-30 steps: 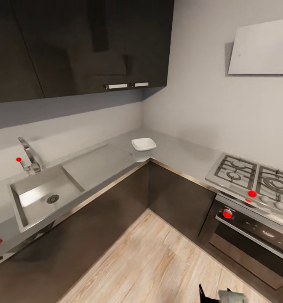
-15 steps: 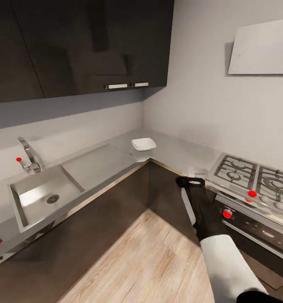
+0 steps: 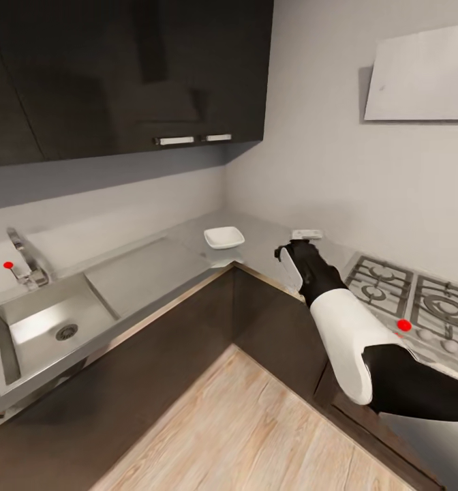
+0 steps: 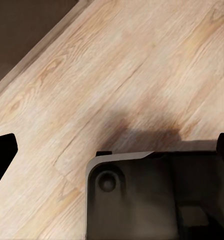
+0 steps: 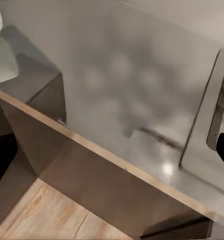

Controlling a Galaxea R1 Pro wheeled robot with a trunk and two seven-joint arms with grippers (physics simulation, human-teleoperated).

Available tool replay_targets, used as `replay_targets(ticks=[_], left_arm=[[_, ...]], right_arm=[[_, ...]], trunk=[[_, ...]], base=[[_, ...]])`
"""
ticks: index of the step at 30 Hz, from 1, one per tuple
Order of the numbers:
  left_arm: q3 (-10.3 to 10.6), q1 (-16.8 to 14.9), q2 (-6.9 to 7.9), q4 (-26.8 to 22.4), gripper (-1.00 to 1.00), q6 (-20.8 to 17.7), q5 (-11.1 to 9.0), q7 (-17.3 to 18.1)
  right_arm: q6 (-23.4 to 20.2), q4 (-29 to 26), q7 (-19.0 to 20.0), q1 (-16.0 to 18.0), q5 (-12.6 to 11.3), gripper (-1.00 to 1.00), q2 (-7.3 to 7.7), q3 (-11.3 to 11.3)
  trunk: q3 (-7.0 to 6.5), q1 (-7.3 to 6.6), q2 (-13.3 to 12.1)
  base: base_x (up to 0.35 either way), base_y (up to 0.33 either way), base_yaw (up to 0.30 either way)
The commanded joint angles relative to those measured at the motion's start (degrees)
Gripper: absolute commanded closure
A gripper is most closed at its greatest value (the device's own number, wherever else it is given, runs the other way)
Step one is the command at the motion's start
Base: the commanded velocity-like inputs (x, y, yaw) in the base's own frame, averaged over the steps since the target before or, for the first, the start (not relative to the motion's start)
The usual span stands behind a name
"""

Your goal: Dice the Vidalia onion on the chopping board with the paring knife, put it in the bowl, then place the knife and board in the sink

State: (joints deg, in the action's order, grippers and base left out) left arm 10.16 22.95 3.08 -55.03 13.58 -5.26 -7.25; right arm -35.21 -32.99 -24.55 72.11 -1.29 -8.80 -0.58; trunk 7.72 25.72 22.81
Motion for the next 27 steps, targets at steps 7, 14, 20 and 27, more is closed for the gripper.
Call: replay_targets(ticks=[7, 14, 20, 27], left_arm=[[0.3, 0.0, 0.08, -0.1, -1.00, 0.1, -0.5, -0.4], [0.3, 0.0, 0.08, -0.1, -1.00, 0.1, -0.5, -0.4], [0.3, 0.0, 0.08, -0.1, -1.00, 0.1, -0.5, -0.4], [0.3, 0.0, 0.08, -0.1, -1.00, 0.1, -0.5, -0.4]], right_arm=[[0.0, 0.5, -0.1, 0.1, -5.1, -1.00, 0.10, -0.2], [0.0, 0.5, -0.1, 0.1, -5.7, -1.00, -0.83, -0.2], [0.0, 0.6, -0.1, 0.0, -5.7, -1.00, -1.03, -0.2], [0.0, 0.6, -0.1, 0.0, -5.7, -1.00, -1.05, -0.2]], trunk=[[0.11, 0.06, 0.1], [0.11, 0.06, 0.1], [0.11, 0.06, 0.1], [0.11, 0.06, 0.1]], base=[[0.243, -0.198, 0.000], [0.298, -0.067, 0.000], [0.313, -0.006, 0.133], [0.314, -0.039, 0.237]])
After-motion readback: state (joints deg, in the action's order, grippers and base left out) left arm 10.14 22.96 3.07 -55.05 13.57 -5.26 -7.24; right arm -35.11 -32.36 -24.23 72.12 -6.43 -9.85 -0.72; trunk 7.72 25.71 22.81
